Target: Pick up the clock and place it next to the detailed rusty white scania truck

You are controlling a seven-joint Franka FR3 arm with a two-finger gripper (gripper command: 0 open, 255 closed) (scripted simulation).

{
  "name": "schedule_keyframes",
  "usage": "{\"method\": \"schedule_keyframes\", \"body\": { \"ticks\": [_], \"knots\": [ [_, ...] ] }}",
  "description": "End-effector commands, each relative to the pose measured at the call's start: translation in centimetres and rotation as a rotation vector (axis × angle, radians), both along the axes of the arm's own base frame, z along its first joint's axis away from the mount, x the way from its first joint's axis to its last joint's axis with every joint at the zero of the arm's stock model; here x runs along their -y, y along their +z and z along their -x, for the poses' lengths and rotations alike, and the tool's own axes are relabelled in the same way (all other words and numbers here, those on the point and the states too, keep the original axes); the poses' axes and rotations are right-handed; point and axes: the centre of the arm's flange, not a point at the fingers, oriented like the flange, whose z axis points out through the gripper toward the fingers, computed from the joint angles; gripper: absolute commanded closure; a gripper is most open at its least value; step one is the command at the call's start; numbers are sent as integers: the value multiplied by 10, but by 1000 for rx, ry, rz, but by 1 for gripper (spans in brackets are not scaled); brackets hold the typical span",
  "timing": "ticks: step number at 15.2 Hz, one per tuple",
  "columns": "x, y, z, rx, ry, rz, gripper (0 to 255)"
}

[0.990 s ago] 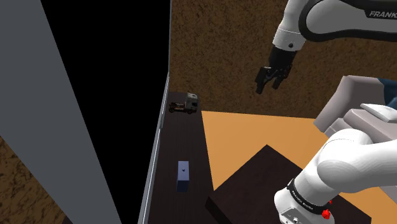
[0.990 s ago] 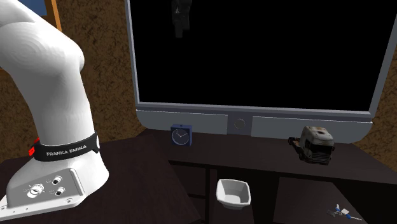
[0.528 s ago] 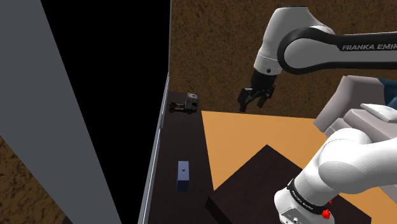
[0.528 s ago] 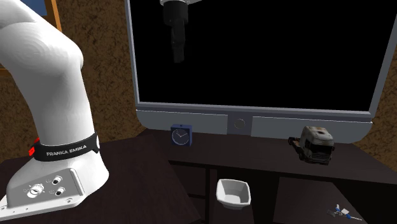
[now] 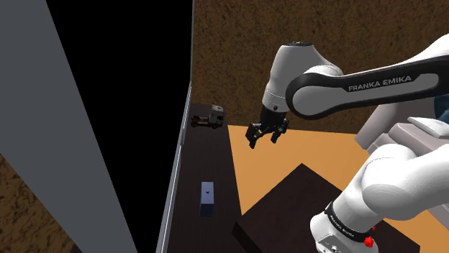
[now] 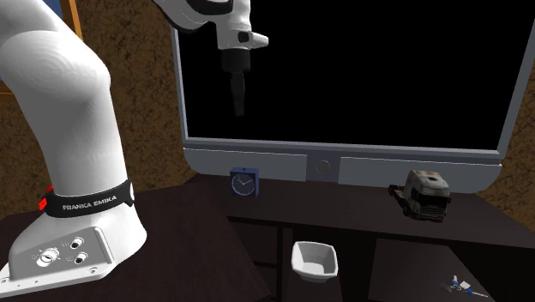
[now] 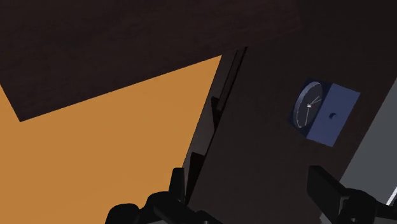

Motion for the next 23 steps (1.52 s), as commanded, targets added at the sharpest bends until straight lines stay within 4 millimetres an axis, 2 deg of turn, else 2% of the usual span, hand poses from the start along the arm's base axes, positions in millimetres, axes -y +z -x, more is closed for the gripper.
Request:
{"method": "schedule_keyframes", "body": {
  "ticks": [1,20,21,23],
  "knots": [
    [-14,-24,-5,2,-17,-5,0],
    [-160,-215,-60,4,-160,-45,0],
    [-167,-224,-63,4,-167,-47,0],
    [-167,-235,-63,4,-167,-47,0]
  ]
}}
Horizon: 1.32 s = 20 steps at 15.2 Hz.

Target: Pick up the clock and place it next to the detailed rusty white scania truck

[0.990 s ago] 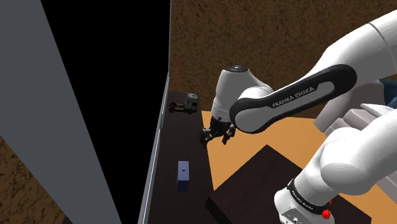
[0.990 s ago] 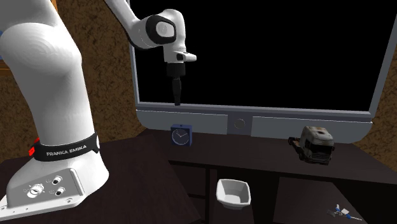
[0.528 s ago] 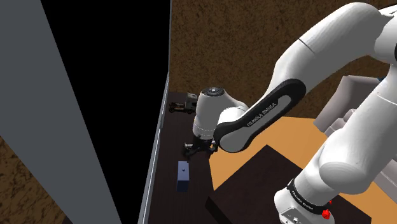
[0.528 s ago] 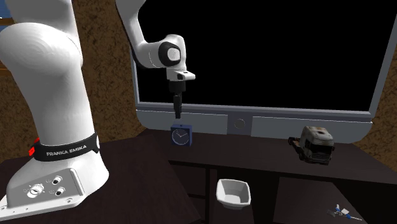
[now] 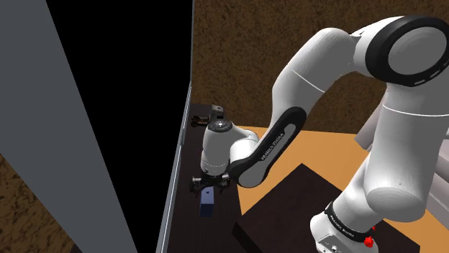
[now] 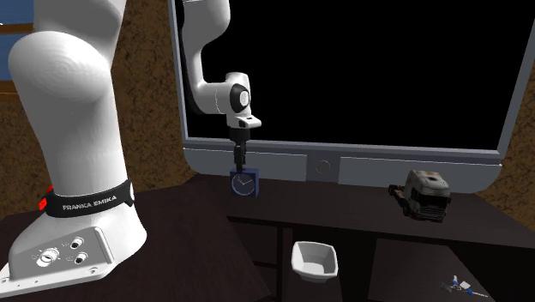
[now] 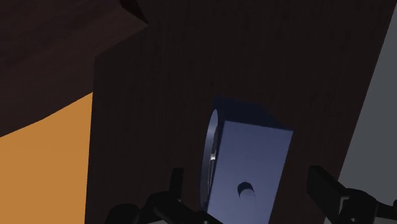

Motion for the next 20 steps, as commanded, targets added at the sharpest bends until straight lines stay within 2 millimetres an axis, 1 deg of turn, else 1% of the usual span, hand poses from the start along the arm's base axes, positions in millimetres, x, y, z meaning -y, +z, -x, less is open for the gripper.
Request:
{"method": "schedule_keyframes", "body": {
  "ticks": [1,6,14,15,20],
  "knots": [
    [-2,-14,-2,1,-2,0,0],
    [-2,-38,-2,1,-2,0,0],
    [-2,-38,-2,1,-2,0,0],
    [-2,-38,-2,1,-2,0,255],
    [-2,-38,-2,1,-2,0,255]
  ]
}}
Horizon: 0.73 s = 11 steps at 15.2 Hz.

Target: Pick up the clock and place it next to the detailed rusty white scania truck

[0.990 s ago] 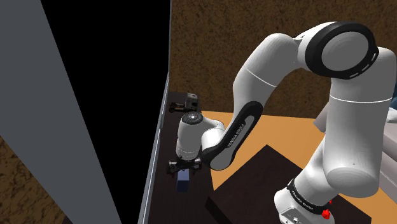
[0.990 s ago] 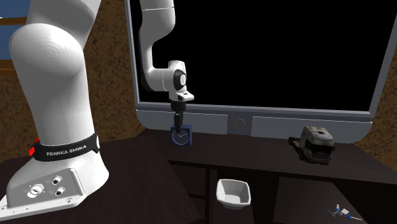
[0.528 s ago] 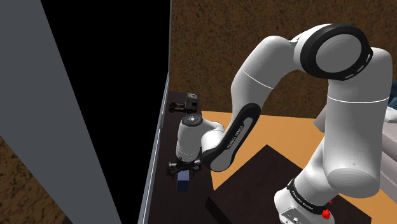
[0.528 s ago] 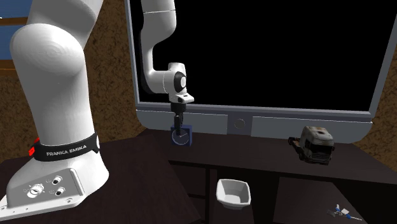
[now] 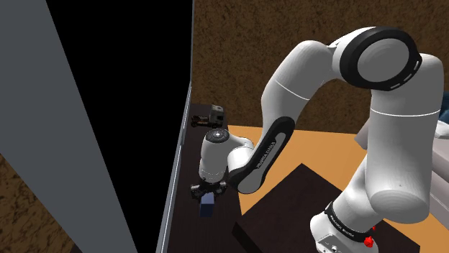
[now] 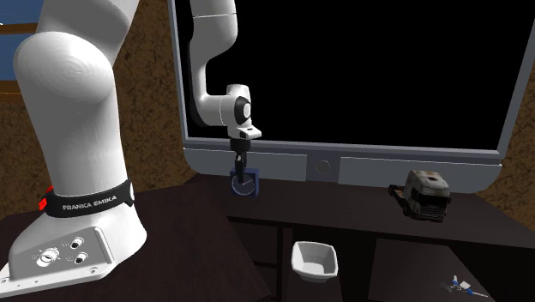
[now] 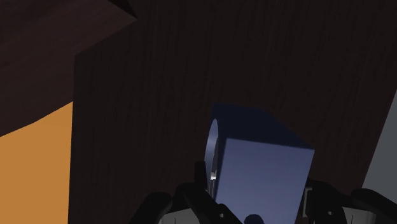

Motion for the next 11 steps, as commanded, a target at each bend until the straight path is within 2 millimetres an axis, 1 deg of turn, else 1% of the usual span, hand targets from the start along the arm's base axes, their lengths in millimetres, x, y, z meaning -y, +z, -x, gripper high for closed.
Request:
{"method": "schedule_keyframes", "body": {
  "ticks": [1,4,11],
  "knots": [
    [0,0,0,0,0,0,255],
    [0,0,0,0,0,0,255],
    [0,37,0,0,0,0,255]
  ]
}}
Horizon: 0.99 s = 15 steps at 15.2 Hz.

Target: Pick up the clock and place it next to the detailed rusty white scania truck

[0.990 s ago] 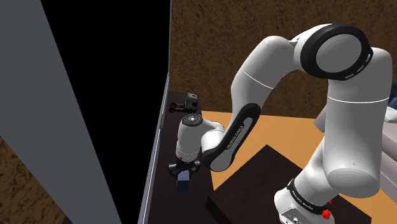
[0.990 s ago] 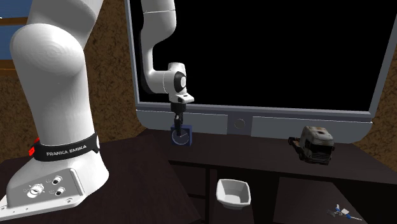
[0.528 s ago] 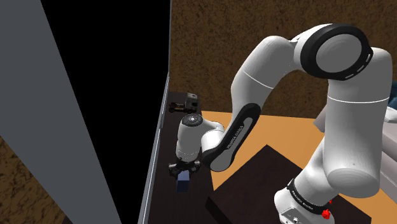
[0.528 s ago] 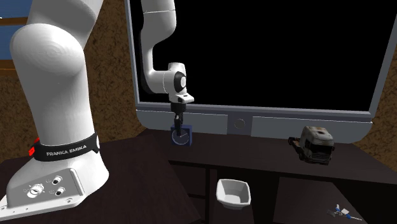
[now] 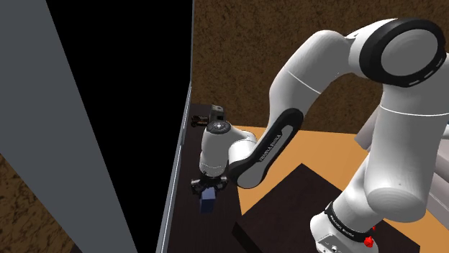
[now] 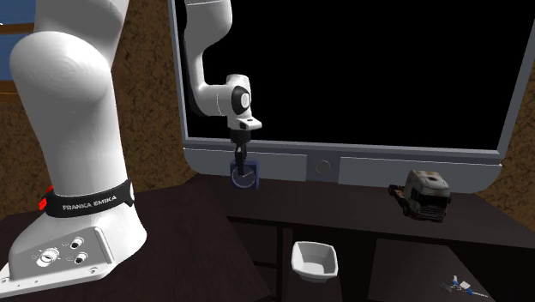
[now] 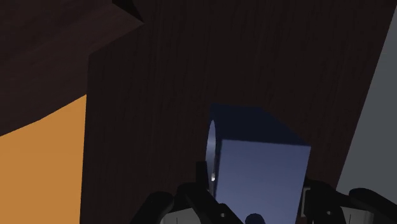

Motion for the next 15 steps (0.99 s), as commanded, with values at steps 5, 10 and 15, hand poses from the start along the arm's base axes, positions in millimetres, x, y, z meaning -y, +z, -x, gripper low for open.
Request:
{"method": "schedule_keyframes", "body": {
  "ticks": [5,10,15],
  "knots": [
    [0,32,1,0,0,0,255],
    [0,58,1,0,0,0,255],
    [0,84,1,0,0,0,255]
  ]
}}
